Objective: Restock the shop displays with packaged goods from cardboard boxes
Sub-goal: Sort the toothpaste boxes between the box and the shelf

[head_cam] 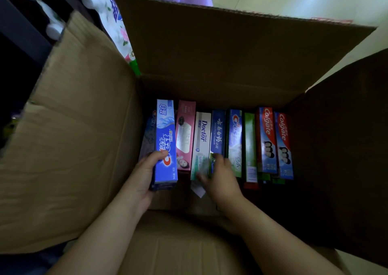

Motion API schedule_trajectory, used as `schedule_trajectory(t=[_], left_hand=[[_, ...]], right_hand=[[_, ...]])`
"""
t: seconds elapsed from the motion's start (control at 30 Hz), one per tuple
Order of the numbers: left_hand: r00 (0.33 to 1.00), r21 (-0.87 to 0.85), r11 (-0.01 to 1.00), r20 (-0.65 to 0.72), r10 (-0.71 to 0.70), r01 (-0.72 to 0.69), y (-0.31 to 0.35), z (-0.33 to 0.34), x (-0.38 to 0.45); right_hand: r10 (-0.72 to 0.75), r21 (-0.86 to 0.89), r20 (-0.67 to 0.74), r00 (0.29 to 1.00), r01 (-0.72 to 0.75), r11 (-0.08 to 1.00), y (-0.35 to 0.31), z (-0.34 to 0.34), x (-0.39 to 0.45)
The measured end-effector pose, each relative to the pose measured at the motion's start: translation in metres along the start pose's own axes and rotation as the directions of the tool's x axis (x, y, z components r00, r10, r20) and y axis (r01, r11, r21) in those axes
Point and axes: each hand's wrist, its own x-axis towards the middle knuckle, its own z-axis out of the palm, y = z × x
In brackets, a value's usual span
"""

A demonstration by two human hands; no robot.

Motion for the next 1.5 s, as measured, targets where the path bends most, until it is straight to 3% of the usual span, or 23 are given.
schedule_trajectory(t=[0.1, 0.37, 0.53, 0.67, 0.77, 0.83, 0.93, 1.2, 1.5], left_hand=[[1.000, -0.014, 1.000, -0.001, 0.021, -0.021, 0.001, -0.003, 0.001], [0.999, -0.008, 0.999, -0.020, 0.034, -0.034, 0.002, -0.004, 0.002], [0.999, 0.024, 0.999, -0.017, 0.033, -0.032, 0.003, -0.004, 0.002], [0.999, 0.042, 0.998, -0.010, 0.045, -0.045, 0.004, -0.003, 0.002], [0.999, 0.022, 0.998, -0.007, 0.053, -0.053, 0.004, -0.004, 0.000], [0.998, 0.026, 0.998, 0.011, 0.054, -0.054, 0.004, -0.003, -0.001], [0.998, 0.008, 0.998, 0.021, 0.056, -0.057, 0.006, 0.000, -0.004], [1.000, 0.062, 0.998, 0.029, 0.001, -0.003, 0.041, 0.026, -0.070], [0.993, 0.030, 0.993, -0.051, -0.109, 0.110, 0.115, 0.052, -0.228]], right_hand=[[0.083, -0.026, 0.076, 0.994, -0.082, 0.996, -0.006, 0.020, 0.007], [0.190, -0.024, 0.014, 0.982, -0.190, 0.982, -0.005, 0.026, 0.020], [0.293, 0.238, 0.138, 0.946, -0.319, 0.917, 0.000, -0.003, 0.018], [0.325, 0.527, 0.319, 0.890, -0.452, 0.720, -0.006, -0.032, 0.013], [0.240, 0.693, 0.459, 0.855, -0.514, 0.506, -0.011, -0.054, 0.004], [0.185, 0.745, 0.478, 0.859, -0.508, 0.433, -0.012, -0.063, -0.002], [0.120, 0.757, 0.458, 0.881, -0.457, 0.467, -0.015, -0.069, -0.011], [0.073, 0.653, 0.278, 0.958, -0.244, 0.717, -0.050, -0.113, -0.070], [0.102, 0.652, 0.278, 0.955, -0.266, 0.710, -0.119, -0.232, -0.176]])
